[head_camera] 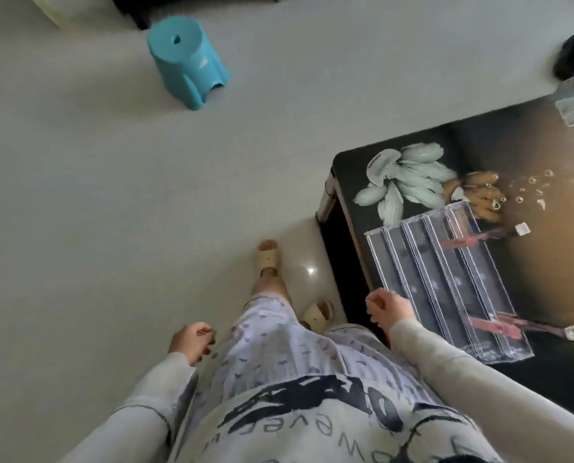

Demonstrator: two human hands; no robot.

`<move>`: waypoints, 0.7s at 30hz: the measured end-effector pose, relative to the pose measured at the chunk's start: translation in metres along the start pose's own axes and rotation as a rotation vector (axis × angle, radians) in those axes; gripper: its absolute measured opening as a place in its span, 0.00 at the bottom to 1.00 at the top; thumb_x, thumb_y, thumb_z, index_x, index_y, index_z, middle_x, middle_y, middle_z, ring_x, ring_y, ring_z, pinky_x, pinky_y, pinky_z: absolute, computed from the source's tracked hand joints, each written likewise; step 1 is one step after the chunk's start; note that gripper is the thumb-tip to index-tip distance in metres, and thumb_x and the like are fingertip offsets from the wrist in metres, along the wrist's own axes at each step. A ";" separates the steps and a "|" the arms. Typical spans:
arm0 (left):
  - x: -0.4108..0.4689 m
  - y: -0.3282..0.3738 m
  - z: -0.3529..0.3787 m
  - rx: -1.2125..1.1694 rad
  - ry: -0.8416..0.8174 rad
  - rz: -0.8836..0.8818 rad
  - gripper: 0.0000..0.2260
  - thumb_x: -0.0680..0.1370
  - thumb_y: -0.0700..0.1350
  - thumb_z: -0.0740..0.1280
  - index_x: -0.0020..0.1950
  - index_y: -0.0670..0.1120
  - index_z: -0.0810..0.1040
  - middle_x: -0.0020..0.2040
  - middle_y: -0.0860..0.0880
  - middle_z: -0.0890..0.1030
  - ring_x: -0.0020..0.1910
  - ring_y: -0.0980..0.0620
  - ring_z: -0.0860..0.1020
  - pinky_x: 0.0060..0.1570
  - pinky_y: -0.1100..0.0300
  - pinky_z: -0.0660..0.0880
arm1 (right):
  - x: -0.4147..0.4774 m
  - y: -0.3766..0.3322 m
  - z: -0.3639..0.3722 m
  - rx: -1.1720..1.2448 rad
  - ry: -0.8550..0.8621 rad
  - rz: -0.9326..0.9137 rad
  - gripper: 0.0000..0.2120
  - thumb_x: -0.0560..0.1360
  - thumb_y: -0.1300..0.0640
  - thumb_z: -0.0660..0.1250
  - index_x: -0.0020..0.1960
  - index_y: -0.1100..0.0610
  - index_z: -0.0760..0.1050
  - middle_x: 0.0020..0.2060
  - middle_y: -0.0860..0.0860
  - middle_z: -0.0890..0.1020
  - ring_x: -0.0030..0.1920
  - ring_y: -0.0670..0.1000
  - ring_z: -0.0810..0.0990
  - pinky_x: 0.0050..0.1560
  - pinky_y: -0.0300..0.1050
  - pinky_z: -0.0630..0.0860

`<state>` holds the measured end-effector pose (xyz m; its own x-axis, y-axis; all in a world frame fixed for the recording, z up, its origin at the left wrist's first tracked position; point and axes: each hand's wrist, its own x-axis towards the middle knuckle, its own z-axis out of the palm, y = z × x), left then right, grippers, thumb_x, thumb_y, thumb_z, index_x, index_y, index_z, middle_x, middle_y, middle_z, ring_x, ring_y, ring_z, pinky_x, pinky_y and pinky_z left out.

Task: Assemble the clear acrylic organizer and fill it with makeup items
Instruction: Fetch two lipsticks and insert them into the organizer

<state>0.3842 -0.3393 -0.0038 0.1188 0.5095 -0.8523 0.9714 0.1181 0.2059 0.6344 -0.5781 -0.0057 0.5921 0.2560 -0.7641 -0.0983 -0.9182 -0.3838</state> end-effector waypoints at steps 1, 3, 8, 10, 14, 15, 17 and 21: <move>0.000 -0.005 0.000 -0.027 0.006 -0.013 0.05 0.76 0.35 0.62 0.44 0.41 0.77 0.38 0.42 0.78 0.27 0.51 0.71 0.29 0.62 0.67 | 0.005 -0.009 -0.002 -0.002 0.002 -0.015 0.10 0.74 0.64 0.63 0.38 0.52 0.71 0.35 0.55 0.78 0.34 0.53 0.76 0.23 0.28 0.68; 0.002 -0.008 -0.004 -0.062 0.027 -0.037 0.05 0.76 0.35 0.63 0.44 0.41 0.78 0.38 0.42 0.78 0.26 0.51 0.72 0.29 0.62 0.68 | 0.017 -0.029 -0.005 -0.014 0.003 -0.038 0.10 0.74 0.65 0.63 0.37 0.52 0.72 0.34 0.55 0.78 0.30 0.52 0.76 0.19 0.25 0.67; 0.017 0.010 -0.031 0.008 0.002 -0.031 0.12 0.75 0.38 0.63 0.32 0.48 0.74 0.33 0.47 0.78 0.29 0.51 0.74 0.33 0.64 0.70 | 0.044 -0.067 -0.007 -0.042 0.006 -0.053 0.09 0.74 0.65 0.63 0.38 0.53 0.73 0.33 0.53 0.78 0.25 0.46 0.74 0.19 0.24 0.66; 0.030 0.024 -0.050 -0.007 0.008 -0.032 0.13 0.75 0.39 0.63 0.31 0.50 0.73 0.36 0.45 0.79 0.30 0.50 0.74 0.37 0.64 0.69 | 0.056 -0.082 -0.008 -0.039 0.012 -0.036 0.09 0.73 0.64 0.63 0.37 0.53 0.73 0.31 0.52 0.77 0.25 0.45 0.74 0.19 0.25 0.67; 0.063 0.070 -0.101 -0.018 0.065 0.008 0.15 0.75 0.38 0.63 0.29 0.51 0.72 0.37 0.44 0.79 0.30 0.49 0.74 0.37 0.63 0.69 | 0.074 -0.112 -0.002 0.047 0.057 0.075 0.09 0.73 0.67 0.62 0.39 0.56 0.73 0.30 0.52 0.76 0.25 0.47 0.73 0.18 0.25 0.67; 0.072 0.083 -0.115 -0.001 0.075 0.034 0.16 0.75 0.38 0.63 0.28 0.52 0.71 0.37 0.45 0.78 0.28 0.51 0.73 0.34 0.65 0.69 | 0.077 -0.120 0.000 0.075 0.071 0.113 0.09 0.73 0.67 0.61 0.38 0.56 0.73 0.29 0.52 0.76 0.25 0.47 0.73 0.17 0.25 0.66; 0.088 0.112 -0.143 0.032 0.095 0.073 0.18 0.77 0.39 0.61 0.28 0.53 0.66 0.36 0.49 0.75 0.26 0.60 0.68 0.27 0.70 0.64 | 0.080 -0.131 0.006 0.107 0.089 0.183 0.09 0.73 0.67 0.60 0.38 0.57 0.73 0.26 0.51 0.75 0.25 0.49 0.72 0.16 0.27 0.66; 0.118 0.163 -0.191 0.026 0.049 0.157 0.16 0.77 0.38 0.61 0.31 0.52 0.70 0.30 0.53 0.74 0.27 0.58 0.72 0.26 0.67 0.66 | 0.084 -0.150 0.017 0.140 0.122 0.277 0.06 0.73 0.66 0.62 0.41 0.61 0.77 0.28 0.54 0.77 0.31 0.54 0.75 0.29 0.36 0.70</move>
<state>0.5174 -0.0974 0.0209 0.2602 0.5612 -0.7857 0.9467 0.0119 0.3220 0.6850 -0.4135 -0.0207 0.6184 -0.0433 -0.7847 -0.3725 -0.8953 -0.2441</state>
